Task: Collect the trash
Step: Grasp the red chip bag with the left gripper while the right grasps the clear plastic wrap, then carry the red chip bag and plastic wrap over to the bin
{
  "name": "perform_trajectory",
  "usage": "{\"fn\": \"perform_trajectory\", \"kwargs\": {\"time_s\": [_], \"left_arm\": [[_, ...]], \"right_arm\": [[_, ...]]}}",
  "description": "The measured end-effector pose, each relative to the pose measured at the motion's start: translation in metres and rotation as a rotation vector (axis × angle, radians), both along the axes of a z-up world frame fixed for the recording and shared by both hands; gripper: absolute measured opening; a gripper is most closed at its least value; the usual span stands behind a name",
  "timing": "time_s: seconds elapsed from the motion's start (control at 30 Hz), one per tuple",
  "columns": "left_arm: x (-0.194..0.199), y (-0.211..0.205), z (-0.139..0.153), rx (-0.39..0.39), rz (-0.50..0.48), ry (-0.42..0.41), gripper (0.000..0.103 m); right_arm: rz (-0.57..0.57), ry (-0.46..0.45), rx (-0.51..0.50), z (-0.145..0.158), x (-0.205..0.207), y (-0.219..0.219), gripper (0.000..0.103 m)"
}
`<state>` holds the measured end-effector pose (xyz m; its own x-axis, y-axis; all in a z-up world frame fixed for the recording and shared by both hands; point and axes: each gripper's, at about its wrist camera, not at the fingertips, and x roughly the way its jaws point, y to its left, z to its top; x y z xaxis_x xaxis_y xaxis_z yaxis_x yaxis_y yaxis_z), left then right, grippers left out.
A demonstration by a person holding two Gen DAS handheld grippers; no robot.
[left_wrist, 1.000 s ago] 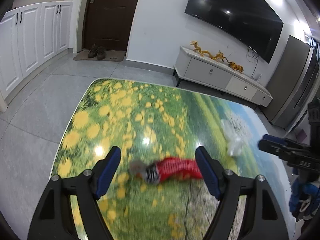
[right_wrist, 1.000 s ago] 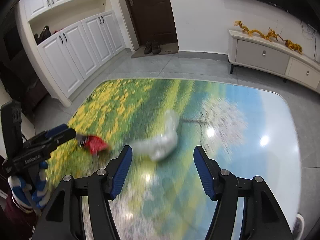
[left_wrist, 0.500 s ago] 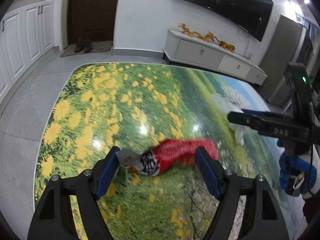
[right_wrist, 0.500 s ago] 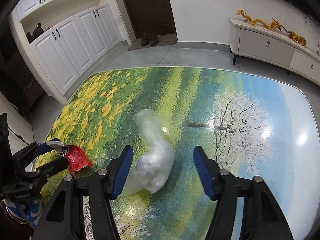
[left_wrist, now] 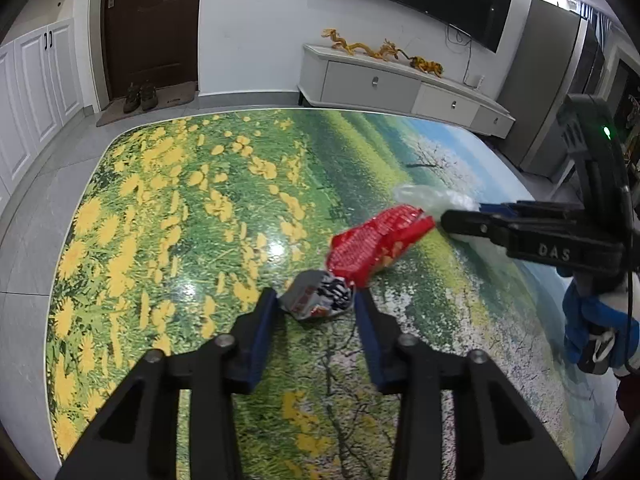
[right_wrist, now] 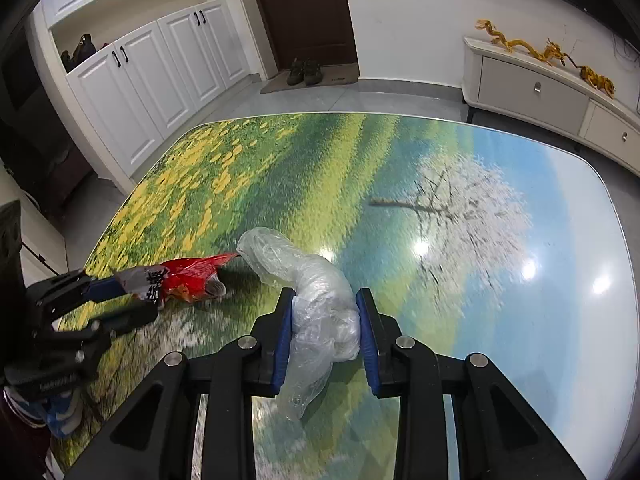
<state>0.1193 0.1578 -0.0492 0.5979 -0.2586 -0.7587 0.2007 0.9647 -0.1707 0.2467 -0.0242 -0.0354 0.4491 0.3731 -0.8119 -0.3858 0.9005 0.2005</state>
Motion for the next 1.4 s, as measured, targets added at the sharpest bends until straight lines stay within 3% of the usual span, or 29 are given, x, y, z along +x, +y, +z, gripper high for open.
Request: {"fn": "perform_trajectory", "kwargs": {"time_s": [0.13, 0.2, 0.33, 0.47, 0.87, 1.1, 1.4], "left_arm": [[0.001, -0.001, 0.0, -0.035, 0.006, 0.006, 0.035], [0.002, -0.001, 0.001, -0.044, 0.01, 0.005, 0.026], [0.003, -0.003, 0.002, -0.047, 0.02, 0.005, 0.022], [-0.006, -0.009, 0.009, -0.035, 0.021, -0.015, 0.011], [-0.064, -0.042, 0.043, -0.056, 0.038, -0.074, 0.01], [-0.11, -0.09, 0.076, -0.021, -0.013, -0.118, 0.01], [-0.142, -0.178, 0.104, -0.009, -0.161, -0.148, 0.01]], "right_arm": [[-0.001, 0.0, 0.003, 0.0, -0.008, -0.007, 0.03], [0.0, -0.001, 0.003, 0.0, -0.011, -0.01, 0.03], [0.006, -0.004, 0.005, 0.0, -0.018, -0.015, 0.029], [0.004, -0.011, 0.007, 0.002, -0.029, -0.023, 0.029], [-0.055, -0.081, 0.075, 0.041, -0.106, -0.084, 0.028], [-0.146, -0.153, 0.104, 0.07, -0.162, -0.141, 0.028], [-0.35, -0.226, 0.108, 0.09, -0.225, -0.238, 0.028]]}}
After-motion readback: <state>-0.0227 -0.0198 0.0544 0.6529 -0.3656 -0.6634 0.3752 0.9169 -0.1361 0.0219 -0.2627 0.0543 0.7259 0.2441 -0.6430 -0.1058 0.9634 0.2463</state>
